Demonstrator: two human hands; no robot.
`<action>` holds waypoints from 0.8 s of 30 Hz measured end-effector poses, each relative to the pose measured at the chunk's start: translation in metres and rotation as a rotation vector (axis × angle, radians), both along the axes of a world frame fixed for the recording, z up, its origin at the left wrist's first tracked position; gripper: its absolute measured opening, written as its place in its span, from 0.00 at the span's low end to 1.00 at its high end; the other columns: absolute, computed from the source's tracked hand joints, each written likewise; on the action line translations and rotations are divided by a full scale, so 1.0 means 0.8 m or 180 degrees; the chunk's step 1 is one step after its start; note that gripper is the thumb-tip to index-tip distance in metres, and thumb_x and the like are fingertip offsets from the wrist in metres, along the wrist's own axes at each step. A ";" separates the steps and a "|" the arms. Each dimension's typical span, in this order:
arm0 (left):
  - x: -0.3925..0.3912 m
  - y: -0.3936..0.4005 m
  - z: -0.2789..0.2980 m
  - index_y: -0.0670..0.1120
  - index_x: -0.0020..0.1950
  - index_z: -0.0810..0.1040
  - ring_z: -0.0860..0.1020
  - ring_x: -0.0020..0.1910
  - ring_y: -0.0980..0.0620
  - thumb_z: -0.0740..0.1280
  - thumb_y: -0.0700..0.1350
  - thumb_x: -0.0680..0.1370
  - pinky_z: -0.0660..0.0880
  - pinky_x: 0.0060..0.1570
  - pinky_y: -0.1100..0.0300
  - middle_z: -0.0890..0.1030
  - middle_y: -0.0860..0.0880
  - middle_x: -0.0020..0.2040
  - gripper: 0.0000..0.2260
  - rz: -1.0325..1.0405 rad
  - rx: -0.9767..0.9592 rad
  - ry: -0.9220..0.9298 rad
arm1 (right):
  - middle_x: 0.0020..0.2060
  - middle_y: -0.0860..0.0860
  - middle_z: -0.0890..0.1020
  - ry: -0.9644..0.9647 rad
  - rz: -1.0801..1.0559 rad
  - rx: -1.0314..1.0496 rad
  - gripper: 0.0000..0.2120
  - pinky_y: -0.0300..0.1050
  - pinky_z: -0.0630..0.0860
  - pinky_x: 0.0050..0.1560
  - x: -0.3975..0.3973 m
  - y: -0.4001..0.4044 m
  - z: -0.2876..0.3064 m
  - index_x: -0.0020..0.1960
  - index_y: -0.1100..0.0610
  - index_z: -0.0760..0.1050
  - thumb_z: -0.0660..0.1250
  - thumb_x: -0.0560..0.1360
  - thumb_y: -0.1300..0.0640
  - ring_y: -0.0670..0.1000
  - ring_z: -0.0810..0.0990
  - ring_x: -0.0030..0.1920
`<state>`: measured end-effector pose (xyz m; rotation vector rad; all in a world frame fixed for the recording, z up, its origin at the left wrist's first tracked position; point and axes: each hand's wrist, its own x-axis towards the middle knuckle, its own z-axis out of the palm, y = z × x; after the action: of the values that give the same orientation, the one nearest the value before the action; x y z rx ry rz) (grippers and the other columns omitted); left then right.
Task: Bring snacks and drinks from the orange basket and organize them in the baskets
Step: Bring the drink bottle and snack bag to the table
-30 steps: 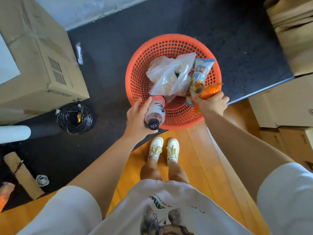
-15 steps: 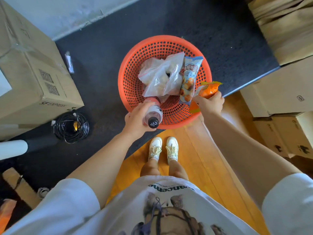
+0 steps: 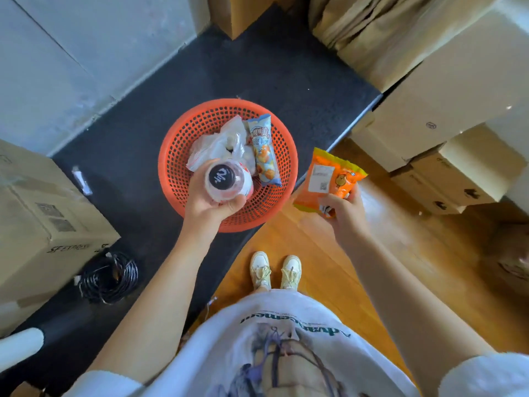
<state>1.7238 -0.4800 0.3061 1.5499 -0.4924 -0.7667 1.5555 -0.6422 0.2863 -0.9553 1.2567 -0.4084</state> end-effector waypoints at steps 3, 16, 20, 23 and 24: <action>-0.014 -0.020 0.012 0.51 0.63 0.70 0.76 0.61 0.52 0.78 0.59 0.60 0.72 0.62 0.56 0.78 0.50 0.59 0.36 0.0049 -0.0208 0.0405 | 0.46 0.45 0.82 -0.0180 -0.0249 0.0190 0.21 0.50 0.79 0.45 -0.048 0.016 0.018 0.52 0.46 0.70 0.62 0.69 0.69 0.50 0.81 0.50; -0.231 -0.075 0.046 0.45 0.69 0.67 0.76 0.58 0.49 0.76 0.68 0.51 0.75 0.47 0.54 0.76 0.50 0.57 0.52 -0.1455 0.0258 0.1039 | 0.49 0.47 0.83 -0.0235 -0.2058 0.0281 0.18 0.49 0.78 0.45 -0.327 0.151 0.040 0.56 0.47 0.71 0.71 0.68 0.54 0.49 0.83 0.47; -0.344 -0.053 0.046 0.50 0.62 0.73 0.77 0.53 0.50 0.75 0.69 0.53 0.74 0.48 0.53 0.79 0.51 0.52 0.43 -0.2260 0.0393 0.0911 | 0.48 0.48 0.83 -0.0234 -0.2686 0.0248 0.16 0.47 0.78 0.43 -0.427 0.229 0.039 0.55 0.47 0.72 0.71 0.70 0.57 0.49 0.83 0.47; -0.437 -0.024 0.048 0.53 0.56 0.74 0.78 0.47 0.51 0.74 0.68 0.54 0.75 0.45 0.56 0.80 0.53 0.46 0.35 -0.2806 0.0387 0.0925 | 0.45 0.47 0.83 -0.0311 -0.3216 0.0278 0.13 0.46 0.79 0.39 -0.505 0.296 0.039 0.52 0.47 0.73 0.70 0.71 0.58 0.48 0.84 0.43; -0.463 -0.016 0.049 0.51 0.57 0.73 0.78 0.46 0.51 0.74 0.68 0.55 0.76 0.44 0.57 0.80 0.53 0.45 0.36 -0.2964 0.0383 0.0961 | 0.45 0.47 0.83 -0.0352 -0.3381 0.0279 0.13 0.44 0.80 0.36 -0.523 0.314 0.039 0.52 0.47 0.73 0.70 0.71 0.59 0.47 0.84 0.41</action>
<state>1.3537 -0.4931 0.3457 1.2349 -0.9674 -1.7332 1.1370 -0.3908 0.3171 -0.1057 1.5887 -1.1927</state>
